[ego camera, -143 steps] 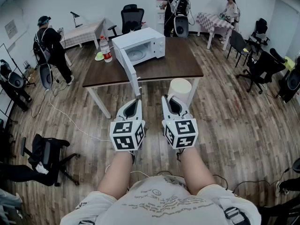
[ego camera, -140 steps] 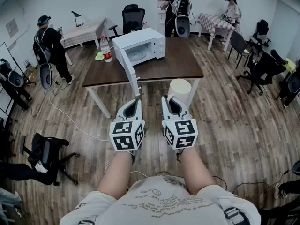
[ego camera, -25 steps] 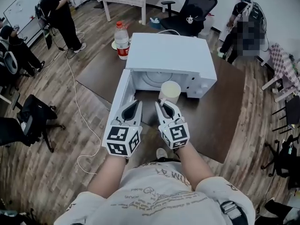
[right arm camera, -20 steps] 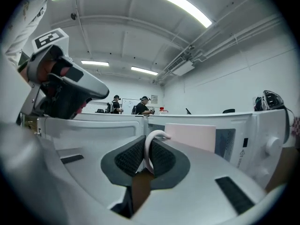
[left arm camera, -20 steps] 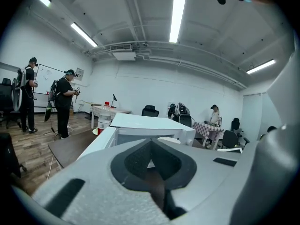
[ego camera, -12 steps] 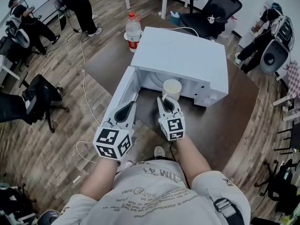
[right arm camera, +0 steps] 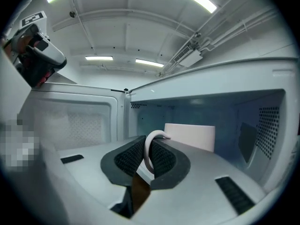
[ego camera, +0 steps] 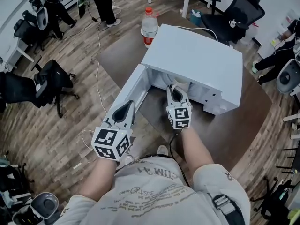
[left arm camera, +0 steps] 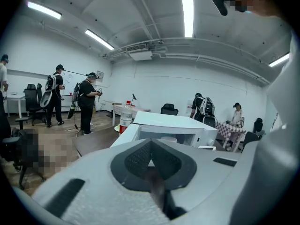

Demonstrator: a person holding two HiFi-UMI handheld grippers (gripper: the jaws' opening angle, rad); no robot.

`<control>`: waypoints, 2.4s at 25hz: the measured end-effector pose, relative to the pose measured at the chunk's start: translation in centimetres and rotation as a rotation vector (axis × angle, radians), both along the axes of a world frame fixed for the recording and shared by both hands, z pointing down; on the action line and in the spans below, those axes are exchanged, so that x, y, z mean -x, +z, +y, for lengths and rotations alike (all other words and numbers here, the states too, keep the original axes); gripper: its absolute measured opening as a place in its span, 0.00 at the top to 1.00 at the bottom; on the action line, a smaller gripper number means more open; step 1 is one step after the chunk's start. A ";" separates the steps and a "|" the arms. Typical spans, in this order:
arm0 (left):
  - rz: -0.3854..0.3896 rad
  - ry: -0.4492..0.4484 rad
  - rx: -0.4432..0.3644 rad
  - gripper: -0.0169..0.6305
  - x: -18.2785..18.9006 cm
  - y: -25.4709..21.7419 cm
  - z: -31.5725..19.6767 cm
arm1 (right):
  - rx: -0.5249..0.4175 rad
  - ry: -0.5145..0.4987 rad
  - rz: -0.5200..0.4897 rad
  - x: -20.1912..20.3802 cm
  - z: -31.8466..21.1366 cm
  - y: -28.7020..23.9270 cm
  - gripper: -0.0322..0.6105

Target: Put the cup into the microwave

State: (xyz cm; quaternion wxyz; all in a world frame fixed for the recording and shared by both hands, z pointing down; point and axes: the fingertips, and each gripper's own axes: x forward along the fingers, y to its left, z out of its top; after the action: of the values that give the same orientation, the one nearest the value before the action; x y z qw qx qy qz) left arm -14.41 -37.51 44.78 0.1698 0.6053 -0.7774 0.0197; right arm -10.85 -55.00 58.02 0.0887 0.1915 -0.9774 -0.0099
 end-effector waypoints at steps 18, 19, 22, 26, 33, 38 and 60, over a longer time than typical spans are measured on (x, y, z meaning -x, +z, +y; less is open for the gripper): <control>-0.022 -0.117 0.033 0.95 0.3 0.9 2.9 | -0.002 -0.003 0.033 3.8 -4.5 2.6 0.88; -0.023 -0.119 0.032 0.95 0.3 0.9 3.0 | -0.006 0.004 0.040 3.8 -4.6 2.8 0.88; -0.023 -0.121 0.028 0.95 0.2 0.9 3.0 | -0.011 0.014 0.082 3.6 -4.4 3.5 0.88; -0.015 -0.101 0.019 0.95 -0.4 1.0 2.5 | -0.005 -0.007 0.150 3.2 -3.5 4.9 0.88; -0.007 -0.059 0.011 0.95 -1.3 1.2 1.8 | 0.018 0.052 0.163 1.5 -3.5 5.6 0.82; 0.000 -0.031 0.008 0.95 -1.5 1.3 1.2 | 0.018 0.073 0.125 0.0 -2.9 4.1 0.81; -0.026 0.139 -0.068 0.95 -3.0 0.2 -0.6 | 0.101 0.184 -0.116 -5.5 7.3 -14.3 0.93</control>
State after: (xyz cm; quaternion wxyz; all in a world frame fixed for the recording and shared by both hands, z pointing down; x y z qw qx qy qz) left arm -11.41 -38.14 44.96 0.1373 0.6628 -0.7360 0.0130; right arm -5.35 -47.75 43.74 0.0421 0.2757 -0.9585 0.0586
